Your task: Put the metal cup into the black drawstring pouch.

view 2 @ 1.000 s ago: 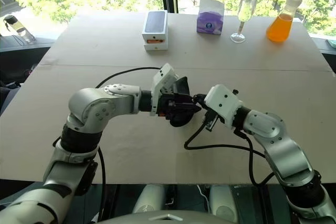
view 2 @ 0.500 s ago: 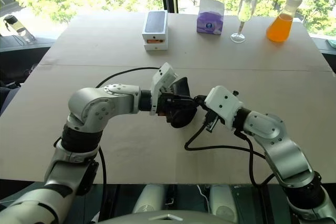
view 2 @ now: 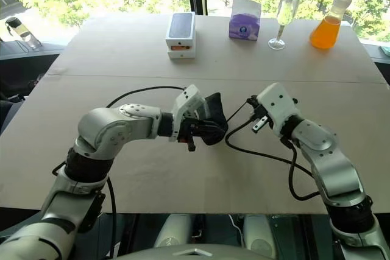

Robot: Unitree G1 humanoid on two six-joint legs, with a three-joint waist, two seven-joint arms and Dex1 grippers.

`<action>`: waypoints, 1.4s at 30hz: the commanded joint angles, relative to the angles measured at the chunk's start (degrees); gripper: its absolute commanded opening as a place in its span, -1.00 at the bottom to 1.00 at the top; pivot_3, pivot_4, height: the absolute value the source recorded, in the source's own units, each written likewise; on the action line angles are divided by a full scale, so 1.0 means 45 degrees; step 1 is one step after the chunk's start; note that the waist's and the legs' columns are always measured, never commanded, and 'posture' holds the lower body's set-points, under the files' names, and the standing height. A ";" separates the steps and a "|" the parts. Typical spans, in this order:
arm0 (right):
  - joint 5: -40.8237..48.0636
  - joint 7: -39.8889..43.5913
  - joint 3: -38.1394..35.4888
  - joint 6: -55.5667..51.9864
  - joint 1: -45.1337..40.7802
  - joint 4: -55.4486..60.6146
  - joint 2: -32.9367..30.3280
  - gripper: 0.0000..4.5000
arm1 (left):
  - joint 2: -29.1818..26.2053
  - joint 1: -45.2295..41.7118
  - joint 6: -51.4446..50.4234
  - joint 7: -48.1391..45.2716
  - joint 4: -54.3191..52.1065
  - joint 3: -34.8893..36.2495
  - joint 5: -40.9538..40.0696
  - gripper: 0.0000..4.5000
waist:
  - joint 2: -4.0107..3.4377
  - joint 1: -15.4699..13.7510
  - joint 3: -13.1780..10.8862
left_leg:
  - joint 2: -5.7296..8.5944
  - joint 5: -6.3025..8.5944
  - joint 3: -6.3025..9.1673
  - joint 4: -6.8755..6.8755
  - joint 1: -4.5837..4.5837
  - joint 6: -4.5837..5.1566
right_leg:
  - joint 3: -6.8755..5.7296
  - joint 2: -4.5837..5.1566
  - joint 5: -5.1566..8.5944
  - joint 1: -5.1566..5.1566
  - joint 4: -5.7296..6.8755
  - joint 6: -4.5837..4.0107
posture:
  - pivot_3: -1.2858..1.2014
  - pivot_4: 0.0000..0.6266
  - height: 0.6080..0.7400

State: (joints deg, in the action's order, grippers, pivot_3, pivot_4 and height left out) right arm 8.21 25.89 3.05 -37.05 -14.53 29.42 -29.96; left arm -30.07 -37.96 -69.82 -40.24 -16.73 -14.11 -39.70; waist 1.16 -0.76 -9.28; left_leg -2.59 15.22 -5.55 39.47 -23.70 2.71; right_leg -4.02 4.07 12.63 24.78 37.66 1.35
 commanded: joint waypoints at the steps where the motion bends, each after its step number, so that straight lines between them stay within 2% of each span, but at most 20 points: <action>1: -0.0243 -0.1126 -0.1472 -0.0312 -0.0401 -0.0451 0.0247 -1.00 | -0.0317 0.0071 -0.0081 -0.0224 -0.0229 -0.0272 0.0150 -0.95 | -0.0001 0.0007 0.0000 | 0.0000 0.0000 -0.0001 0.0000 0.0001 0.0000 | 0.0002 0.0000 0.0000 0.0000 0.0002 0.0000 | 0.03 -0.52 0.96; 12: 0.0399 -0.3190 -0.4056 -0.1528 -0.0739 -0.2596 0.1288 -1.00 | -0.1433 0.0195 0.0445 -0.0781 0.0087 -0.1795 0.1244 -0.95 | -0.0002 0.0007 -0.0001 | -0.0002 0.0000 -0.0002 -0.0002 -0.0002 0.0001 | 0.0005 -0.0002 -0.0001 0.0003 0.0001 -0.0001 | 0.03 -0.52 0.96; 18: 0.0609 -0.3586 -0.4540 -0.1368 -0.0396 -0.3289 0.0868 -1.00 | -0.2377 0.0379 0.1451 -0.1105 0.0166 -0.2958 0.2481 -0.95 | -0.0002 0.0019 -0.0001 | -0.0001 0.0001 -0.0004 -0.0005 0.0002 0.0001 | 0.0008 -0.0003 0.0000 0.0004 0.0003 -0.0002 | 0.03 -0.52 0.96; 22: 0.0594 -0.3059 -0.3924 -0.1146 0.0297 -0.3118 0.0503 -1.00 | -0.2283 0.0549 0.2594 -0.1185 0.0302 -0.3054 0.3031 -0.95 | -0.0004 -0.0004 -0.0001 | -0.0002 0.0001 -0.0006 -0.0006 0.0000 0.0002 | 0.0009 -0.0002 0.0000 0.0005 -0.0001 -0.0002 | 0.03 -0.52 0.96; 25: 0.1214 -0.1749 -0.2819 -0.0994 0.0918 -0.2200 0.0344 -1.00 | -0.1749 0.0673 0.3686 -0.1096 0.0374 -0.2659 0.3145 -0.95 | -0.0004 -0.0001 -0.0001 | -0.0001 0.0002 -0.0005 -0.0005 -0.0005 0.0004 | 0.0009 0.0001 0.0000 0.0005 -0.0005 -0.0001 | 0.03 -0.52 0.96; 30: 0.1634 -0.0330 -0.1307 -0.0277 0.1494 -0.0918 0.0004 -1.00 | -0.1263 0.0584 0.4424 -0.1720 0.0787 -0.1971 0.2672 -0.95 | -0.0006 0.0035 0.0000 | -0.0003 0.0002 -0.0006 -0.0005 0.0003 0.0003 | 0.0008 -0.0004 0.0002 0.0006 0.0002 0.0001 | 0.03 -0.52 0.96; 31: 0.1742 -0.0092 -0.1186 -0.0297 0.1538 -0.0783 -0.0121 -1.00 | -0.1189 0.0599 0.4380 -0.1905 0.0760 -0.1731 0.2424 -0.73 | -0.0005 0.0037 0.0000 | -0.0004 0.0002 -0.0007 -0.0005 0.0006 0.0004 | 0.0011 -0.0006 0.0006 0.0006 0.0004 0.0008 | 0.03 -0.52 0.96; 34: 0.1643 0.0389 -0.1037 0.0011 0.1749 -0.0642 -0.0554 -1.00 | -0.1013 0.0659 0.4237 -0.2189 0.0609 -0.1169 0.1954 -0.28 | -0.0006 0.0020 -0.0001 | -0.0007 0.0002 -0.0008 -0.0005 0.0002 0.0003 | 0.0012 -0.0006 0.0005 0.0009 0.0004 0.0006 | 0.03 -0.52 0.96; 35: 0.1657 0.0480 -0.1054 0.0092 0.1828 -0.0628 -0.0621 -0.73 | -0.0986 0.0699 0.4313 -0.2220 0.0594 -0.1093 0.1992 -0.09 | -0.0005 -0.0005 -0.0001 | -0.0006 0.0002 -0.0008 -0.0005 0.0001 0.0004 | 0.0011 -0.0004 0.0004 0.0008 0.0001 0.0006 | 0.03 -0.52 0.96; 36: 0.1670 0.0584 -0.1071 0.0140 0.1956 -0.0586 -0.0726 -0.56 | -0.0891 0.0746 0.4318 -0.2078 0.0606 -0.0895 0.2021 0.13 | -0.0005 -0.0013 0.0000 | -0.0002 0.0003 -0.0005 -0.0004 -0.0002 0.0005 | 0.0010 -0.0002 0.0003 0.0008 -0.0001 0.0005 | 0.03 -0.52 0.96; 37: 0.1616 0.0671 -0.1076 0.0232 0.2090 -0.0540 -0.0867 -0.31 | -0.0830 0.0790 0.4205 -0.2111 0.0564 -0.0648 0.1842 0.39 | -0.0005 -0.0016 0.0000 | -0.0001 0.0003 -0.0004 -0.0004 -0.0004 0.0005 | 0.0008 -0.0002 0.0003 0.0007 -0.0004 0.0004 | 0.03 -0.52 0.96; 38: 0.1650 0.0791 -0.1179 0.0289 0.2287 -0.0414 -0.1002 -0.07 | -0.0773 0.0795 0.4031 -0.2174 0.0471 -0.0224 0.1498 0.56 | -0.0005 -0.0012 -0.0001 | 0.0001 0.0003 -0.0004 -0.0004 -0.0005 0.0005 | 0.0009 -0.0001 0.0002 0.0007 -0.0004 0.0005 | 0.03 -0.52 0.96; 39: 0.1758 0.0985 -0.1327 0.0412 0.2502 -0.0260 -0.1122 0.06 | -0.0720 0.0774 0.3806 -0.2256 0.0428 0.0252 0.1071 0.56 | -0.0005 -0.0012 -0.0001 | 0.0000 0.0003 -0.0003 -0.0003 -0.0006 0.0005 | 0.0008 -0.0001 0.0002 0.0007 -0.0005 0.0005 | 0.03 -0.52 0.96; 41: 0.2327 0.1433 -0.1762 0.0412 0.2953 0.0125 -0.1242 0.46 | -0.0586 0.0687 0.3376 -0.2244 0.0462 0.1213 0.0291 0.56 | -0.0005 -0.0003 -0.0001 | -0.0002 0.0003 -0.0003 -0.0004 -0.0006 0.0005 | 0.0008 -0.0001 0.0003 0.0009 -0.0002 0.0005 | 0.03 -0.52 0.96; 42: 0.2497 0.1563 -0.1890 0.0400 0.3083 0.0217 -0.1281 0.46 | -0.0524 0.0661 0.3244 -0.2180 0.0488 0.1456 0.0123 0.56 | -0.0005 -0.0002 -0.0001 | -0.0009 0.0002 0.0000 -0.0004 -0.0006 0.0004 | 0.0005 -0.0003 0.0004 0.0010 -0.0002 0.0005 | 0.03 -0.52 0.96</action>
State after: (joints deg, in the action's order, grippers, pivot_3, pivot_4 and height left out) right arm 17.66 31.46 -2.62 -36.58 -0.81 27.17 -35.05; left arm -32.89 -34.15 -54.33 -49.89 -12.92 -10.99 -36.36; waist 1.14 -0.77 -9.28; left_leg -2.64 15.23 -5.56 39.46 -23.71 2.73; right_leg -3.99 4.05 12.66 24.82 37.65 1.39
